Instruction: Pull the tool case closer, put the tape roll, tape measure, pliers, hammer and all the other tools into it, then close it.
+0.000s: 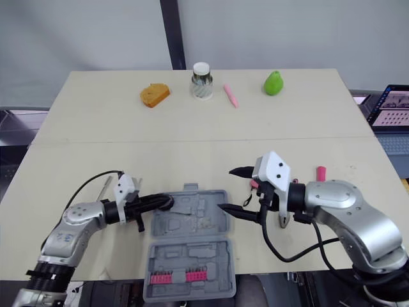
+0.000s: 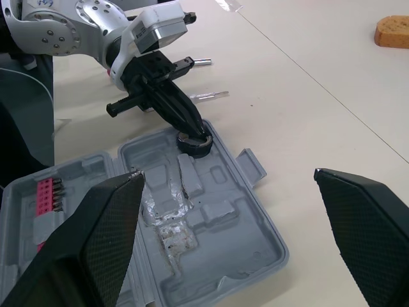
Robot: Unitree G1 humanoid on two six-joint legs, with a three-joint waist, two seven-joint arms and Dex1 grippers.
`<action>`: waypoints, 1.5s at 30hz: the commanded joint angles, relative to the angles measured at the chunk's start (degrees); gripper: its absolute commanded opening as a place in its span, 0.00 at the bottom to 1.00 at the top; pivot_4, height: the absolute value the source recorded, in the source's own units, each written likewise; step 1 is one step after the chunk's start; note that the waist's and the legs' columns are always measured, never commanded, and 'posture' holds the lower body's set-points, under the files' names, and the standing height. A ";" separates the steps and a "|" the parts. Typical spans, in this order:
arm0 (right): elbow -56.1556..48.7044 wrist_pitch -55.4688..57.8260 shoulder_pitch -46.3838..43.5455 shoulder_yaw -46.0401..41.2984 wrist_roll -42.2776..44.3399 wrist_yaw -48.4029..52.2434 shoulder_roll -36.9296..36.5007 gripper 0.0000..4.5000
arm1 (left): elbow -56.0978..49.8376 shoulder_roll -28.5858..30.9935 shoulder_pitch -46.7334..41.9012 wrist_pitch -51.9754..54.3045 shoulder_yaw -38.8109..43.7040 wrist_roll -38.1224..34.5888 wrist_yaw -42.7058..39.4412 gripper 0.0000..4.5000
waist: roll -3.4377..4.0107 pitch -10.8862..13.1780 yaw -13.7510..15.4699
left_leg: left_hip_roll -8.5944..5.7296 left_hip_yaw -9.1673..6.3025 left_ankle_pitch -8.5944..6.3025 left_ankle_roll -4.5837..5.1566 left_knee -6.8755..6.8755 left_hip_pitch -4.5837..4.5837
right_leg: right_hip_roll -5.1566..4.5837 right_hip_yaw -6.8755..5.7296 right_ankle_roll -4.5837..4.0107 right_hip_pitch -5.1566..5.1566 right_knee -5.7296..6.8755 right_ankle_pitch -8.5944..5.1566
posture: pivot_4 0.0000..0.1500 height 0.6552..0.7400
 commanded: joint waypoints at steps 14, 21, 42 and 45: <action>-1.81 -0.27 0.17 -1.76 1.39 0.55 -0.98 1.00 | -0.93 -0.79 -0.11 -2.21 -0.37 0.20 0.67 0.35 | 0.00 0.00 0.01 | 0.00 0.00 0.00 0.00 -0.01 0.00 | 0.00 0.00 0.00 0.00 -0.01 0.00 | 1.00 1.00; -1.50 -0.34 -0.13 -1.60 1.60 0.58 -0.92 1.00 | -1.70 -0.81 0.24 -1.67 0.37 -0.66 1.19 0.35 | 0.00 0.00 0.01 | 0.00 0.00 0.00 0.00 -0.01 0.00 | 0.00 0.00 0.00 0.00 -0.02 0.00 | 1.00 1.00; -1.37 0.13 -0.85 -1.23 1.79 0.29 -0.74 1.00 | 3.61 0.38 0.50 -7.74 -1.69 5.47 2.46 0.35 | 0.00 0.00 0.02 | 0.00 0.01 0.00 0.00 -0.02 0.00 | 0.00 0.00 0.00 0.01 -0.04 0.00 | 1.00 1.00; -1.36 0.14 -1.05 -1.10 1.70 0.24 -0.70 1.00 | 4.99 1.43 0.81 -10.72 -3.33 8.44 2.19 0.35 | 0.00 0.00 -0.01 | 0.00 0.01 0.00 0.00 -0.02 0.00 | 0.00 0.00 0.00 0.01 -0.04 0.00 | 1.00 1.00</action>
